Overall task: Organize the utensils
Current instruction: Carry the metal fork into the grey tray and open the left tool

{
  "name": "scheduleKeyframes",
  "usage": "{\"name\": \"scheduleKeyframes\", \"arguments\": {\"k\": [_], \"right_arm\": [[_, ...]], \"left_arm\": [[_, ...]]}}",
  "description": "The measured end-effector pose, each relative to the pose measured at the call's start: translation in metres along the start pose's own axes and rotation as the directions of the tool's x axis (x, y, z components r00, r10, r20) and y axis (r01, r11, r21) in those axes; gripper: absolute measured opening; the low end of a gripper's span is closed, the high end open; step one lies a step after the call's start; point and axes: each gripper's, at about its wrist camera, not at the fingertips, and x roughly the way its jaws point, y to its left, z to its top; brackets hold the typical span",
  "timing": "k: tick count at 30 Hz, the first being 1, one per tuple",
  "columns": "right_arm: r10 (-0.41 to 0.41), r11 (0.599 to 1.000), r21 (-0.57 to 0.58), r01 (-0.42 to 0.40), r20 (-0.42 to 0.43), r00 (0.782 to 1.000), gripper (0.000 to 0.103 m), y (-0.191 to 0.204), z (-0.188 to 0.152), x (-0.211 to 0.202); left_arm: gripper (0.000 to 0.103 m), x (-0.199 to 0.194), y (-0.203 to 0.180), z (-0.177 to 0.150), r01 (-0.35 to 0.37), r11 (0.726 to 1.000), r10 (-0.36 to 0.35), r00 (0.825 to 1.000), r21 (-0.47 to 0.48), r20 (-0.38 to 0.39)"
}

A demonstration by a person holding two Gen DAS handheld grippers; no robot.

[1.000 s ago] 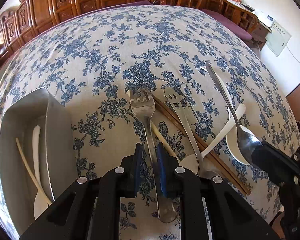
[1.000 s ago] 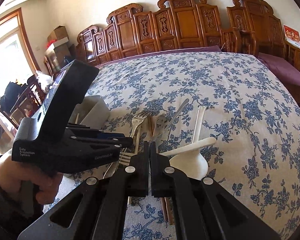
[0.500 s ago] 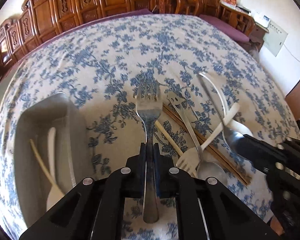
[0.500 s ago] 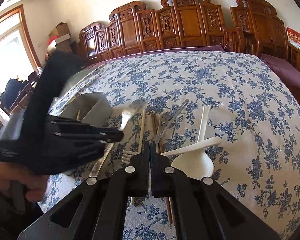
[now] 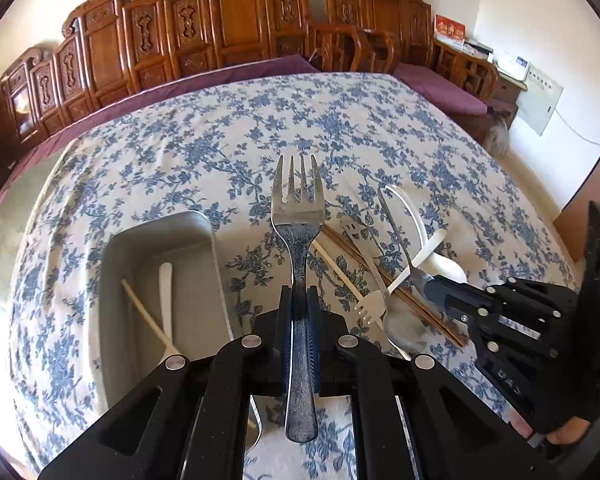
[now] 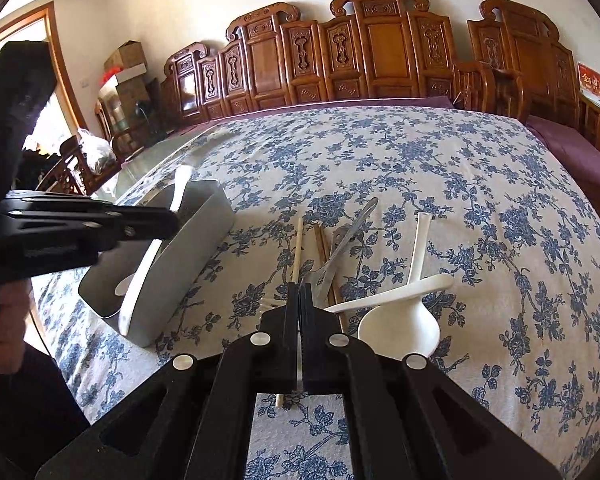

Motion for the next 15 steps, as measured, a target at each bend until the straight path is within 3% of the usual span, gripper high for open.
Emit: {"name": "scheduleKeyframes", "arguments": {"k": [15], "right_arm": [[0.037,0.998,-0.056,-0.036,0.021,0.999,0.002,0.027,0.0,-0.01]], "left_arm": [[0.006,-0.046,0.036,-0.009,-0.004,0.999,0.008,0.996,-0.048,0.085]]}}
